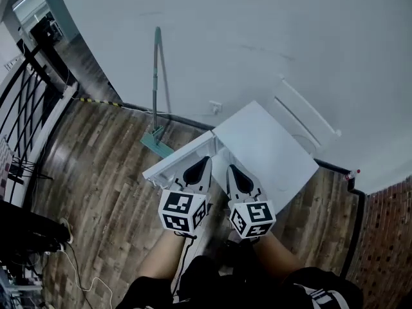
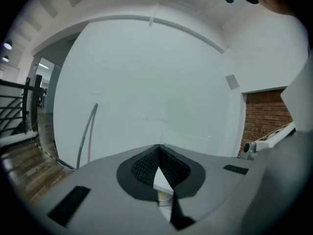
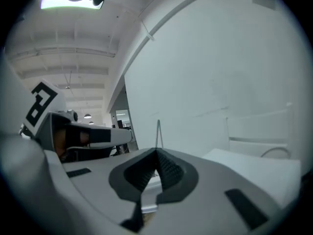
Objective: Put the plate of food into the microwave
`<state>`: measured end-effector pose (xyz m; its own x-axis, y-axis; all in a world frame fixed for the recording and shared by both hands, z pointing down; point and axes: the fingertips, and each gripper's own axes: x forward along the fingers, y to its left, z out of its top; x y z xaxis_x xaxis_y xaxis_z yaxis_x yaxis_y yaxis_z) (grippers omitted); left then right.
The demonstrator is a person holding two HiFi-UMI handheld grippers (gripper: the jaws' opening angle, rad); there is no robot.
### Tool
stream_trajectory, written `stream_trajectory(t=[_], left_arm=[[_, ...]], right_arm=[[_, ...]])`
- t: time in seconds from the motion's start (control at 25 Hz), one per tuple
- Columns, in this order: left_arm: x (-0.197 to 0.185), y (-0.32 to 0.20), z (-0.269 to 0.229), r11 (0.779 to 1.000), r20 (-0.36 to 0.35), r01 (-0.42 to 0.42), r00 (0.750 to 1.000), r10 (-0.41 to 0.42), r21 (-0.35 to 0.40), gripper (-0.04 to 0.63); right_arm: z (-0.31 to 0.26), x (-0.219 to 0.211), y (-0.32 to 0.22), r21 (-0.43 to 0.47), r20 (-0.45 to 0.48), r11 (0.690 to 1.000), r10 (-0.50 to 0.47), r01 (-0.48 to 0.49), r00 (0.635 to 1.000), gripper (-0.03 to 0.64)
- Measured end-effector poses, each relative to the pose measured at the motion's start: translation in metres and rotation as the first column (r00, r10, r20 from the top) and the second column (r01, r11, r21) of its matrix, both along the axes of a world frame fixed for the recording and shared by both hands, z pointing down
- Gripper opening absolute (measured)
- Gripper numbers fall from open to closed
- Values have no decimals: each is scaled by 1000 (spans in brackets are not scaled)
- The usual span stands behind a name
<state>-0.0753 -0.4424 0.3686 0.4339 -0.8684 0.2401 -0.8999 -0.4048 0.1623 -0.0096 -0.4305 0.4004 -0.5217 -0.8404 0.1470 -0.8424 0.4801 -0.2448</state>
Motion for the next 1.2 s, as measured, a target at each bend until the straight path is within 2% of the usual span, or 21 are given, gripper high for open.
stream_trajectory(t=[0.08, 0.24, 0.36, 0.44, 0.76, 0.96, 1.2], left_arm=[[9, 6, -55, 1000, 9, 6, 1000, -6, -4, -2], [25, 5, -134, 999, -36, 35, 999, -36, -15, -2], [36, 7, -176, 999, -55, 44, 998, -43, 19, -2], [41, 7, -195, 998, -43, 45, 998, -43, 45, -2], [33, -8, -217, 998, -22, 29, 999, -27, 53, -2], [34, -6, -219, 999, -72, 9, 997, -6, 39, -2], [41, -5, -227, 997, -49, 8, 999, -4, 71, -2]], right_arm=[[-60, 14, -2, 3, 3, 1000, 8, -8, 1000, 12], [-155, 45, -17, 53, -16, 998, 29, -28, 999, 12], [-197, 65, -23, 90, 3, 995, 45, -45, 999, 12], [-211, 72, -26, 102, 22, 993, 55, -57, 998, 12], [-244, 69, -34, 141, 39, 988, 50, -55, 998, 12], [-253, 72, -30, 170, 41, 983, 61, -67, 997, 12], [-255, 77, -30, 179, 48, 981, 62, -70, 997, 12]])
